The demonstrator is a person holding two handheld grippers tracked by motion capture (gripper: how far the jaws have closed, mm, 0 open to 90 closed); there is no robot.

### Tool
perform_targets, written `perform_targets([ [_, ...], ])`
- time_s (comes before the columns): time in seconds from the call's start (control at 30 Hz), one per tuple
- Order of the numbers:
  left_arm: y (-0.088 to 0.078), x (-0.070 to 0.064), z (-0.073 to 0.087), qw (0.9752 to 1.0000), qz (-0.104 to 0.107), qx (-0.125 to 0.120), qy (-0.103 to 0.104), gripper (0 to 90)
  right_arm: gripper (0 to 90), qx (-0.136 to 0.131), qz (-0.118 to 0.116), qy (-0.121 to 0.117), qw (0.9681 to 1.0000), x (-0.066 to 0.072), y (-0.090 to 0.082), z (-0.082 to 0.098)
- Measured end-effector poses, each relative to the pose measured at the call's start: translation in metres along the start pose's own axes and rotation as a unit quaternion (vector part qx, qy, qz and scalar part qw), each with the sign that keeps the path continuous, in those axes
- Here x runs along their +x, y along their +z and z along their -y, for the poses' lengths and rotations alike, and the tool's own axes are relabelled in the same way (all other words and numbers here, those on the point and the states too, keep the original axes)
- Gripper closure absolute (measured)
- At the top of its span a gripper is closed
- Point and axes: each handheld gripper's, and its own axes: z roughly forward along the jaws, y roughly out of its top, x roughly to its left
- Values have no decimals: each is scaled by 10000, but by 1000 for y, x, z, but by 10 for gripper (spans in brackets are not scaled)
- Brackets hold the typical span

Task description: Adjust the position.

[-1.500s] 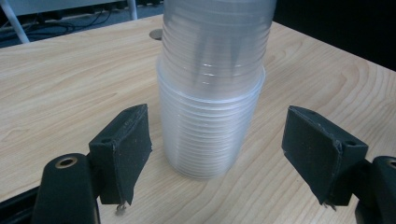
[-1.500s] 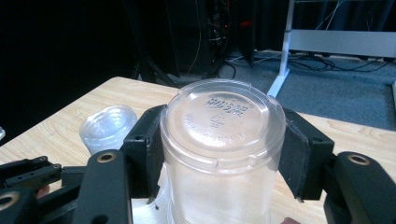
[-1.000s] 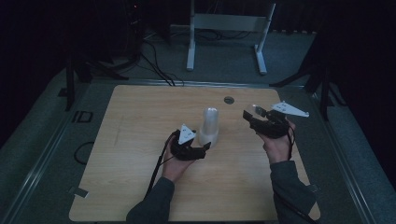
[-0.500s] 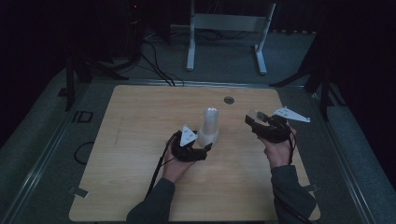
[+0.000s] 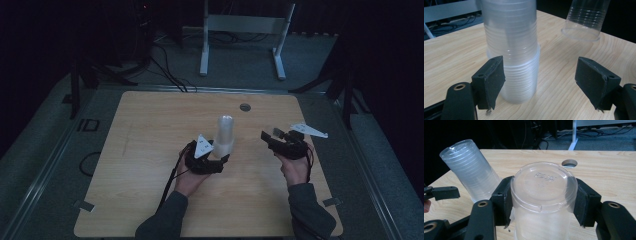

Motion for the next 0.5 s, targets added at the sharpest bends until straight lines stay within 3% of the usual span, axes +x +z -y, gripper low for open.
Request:
perform_targets([
  [0.5, 4, -11, -5, 9997, 190, -27, 142, 235, 410, -156, -39, 435, 9989, -6, -12, 16],
])
